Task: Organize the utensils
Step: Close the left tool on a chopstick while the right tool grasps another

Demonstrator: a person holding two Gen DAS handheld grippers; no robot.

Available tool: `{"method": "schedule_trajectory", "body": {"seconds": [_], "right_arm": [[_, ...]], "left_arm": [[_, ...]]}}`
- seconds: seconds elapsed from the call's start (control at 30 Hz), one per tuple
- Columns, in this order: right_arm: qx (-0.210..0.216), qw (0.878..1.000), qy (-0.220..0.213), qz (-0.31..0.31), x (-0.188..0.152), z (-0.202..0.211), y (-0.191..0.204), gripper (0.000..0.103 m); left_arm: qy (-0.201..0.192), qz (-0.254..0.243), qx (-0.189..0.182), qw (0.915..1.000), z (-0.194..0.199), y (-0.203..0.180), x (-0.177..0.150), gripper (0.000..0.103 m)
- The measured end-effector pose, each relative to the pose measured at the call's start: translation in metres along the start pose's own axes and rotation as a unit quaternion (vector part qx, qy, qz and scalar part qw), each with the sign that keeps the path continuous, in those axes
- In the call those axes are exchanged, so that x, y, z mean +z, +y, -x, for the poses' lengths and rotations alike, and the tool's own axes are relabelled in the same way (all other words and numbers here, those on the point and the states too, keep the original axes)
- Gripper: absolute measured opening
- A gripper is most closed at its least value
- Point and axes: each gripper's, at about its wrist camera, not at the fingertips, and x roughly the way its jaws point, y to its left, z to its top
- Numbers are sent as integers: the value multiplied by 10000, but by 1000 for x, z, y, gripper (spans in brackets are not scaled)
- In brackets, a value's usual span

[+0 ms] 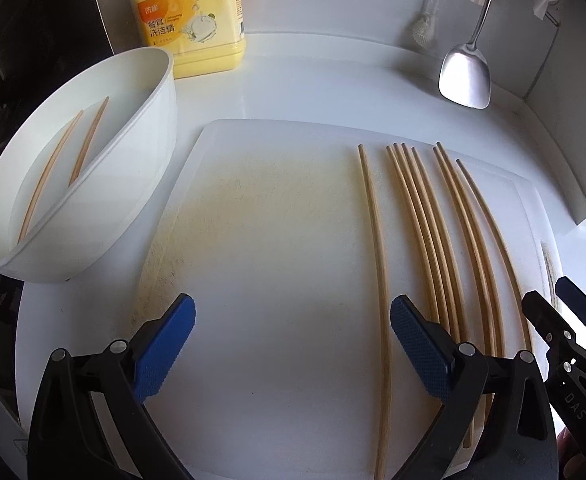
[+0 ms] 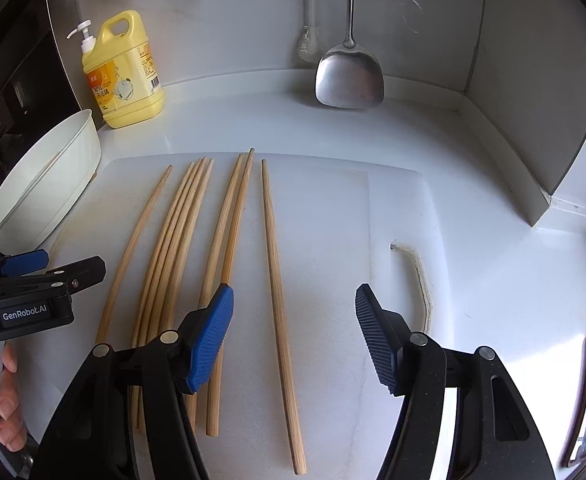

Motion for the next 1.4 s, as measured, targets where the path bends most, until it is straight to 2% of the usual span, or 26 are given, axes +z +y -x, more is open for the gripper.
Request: {"method": "schedule_trajectory", "body": {"seconds": [0.37, 0.6, 0.83, 0.93, 1.23, 1.3, 1.37, 1.4], "right_arm": [[5, 9999, 3, 154, -3, -12, -1, 61], [-144, 9996, 9, 236, -3, -19, 0, 61], [-59, 9995, -47, 290, -1, -23, 0, 60], [17, 9994, -96, 323, 0, -25, 1, 55], [110, 9975, -195, 671, -1, -24, 15, 26], [97, 9972, -203, 713, -1, -24, 19, 16], [31, 9966, -217, 794, -1, -24, 23, 10], [15, 9964, -213, 823, -1, -24, 25, 6]], "left_arm": [[-155, -218, 191, 9995, -7, -12, -5, 96], [-230, -209, 270, 9991, -13, -15, -7, 97], [-212, 75, 87, 9997, -20, -11, -2, 97], [-268, 10, 89, 9996, -19, -14, -3, 96], [-431, -293, -122, 9986, -10, -27, -8, 64], [-429, -369, -165, 9983, -9, -30, -7, 55], [-421, -432, -236, 9979, -7, -33, -7, 34], [-398, -446, -291, 9978, -7, -34, -5, 30]]}}
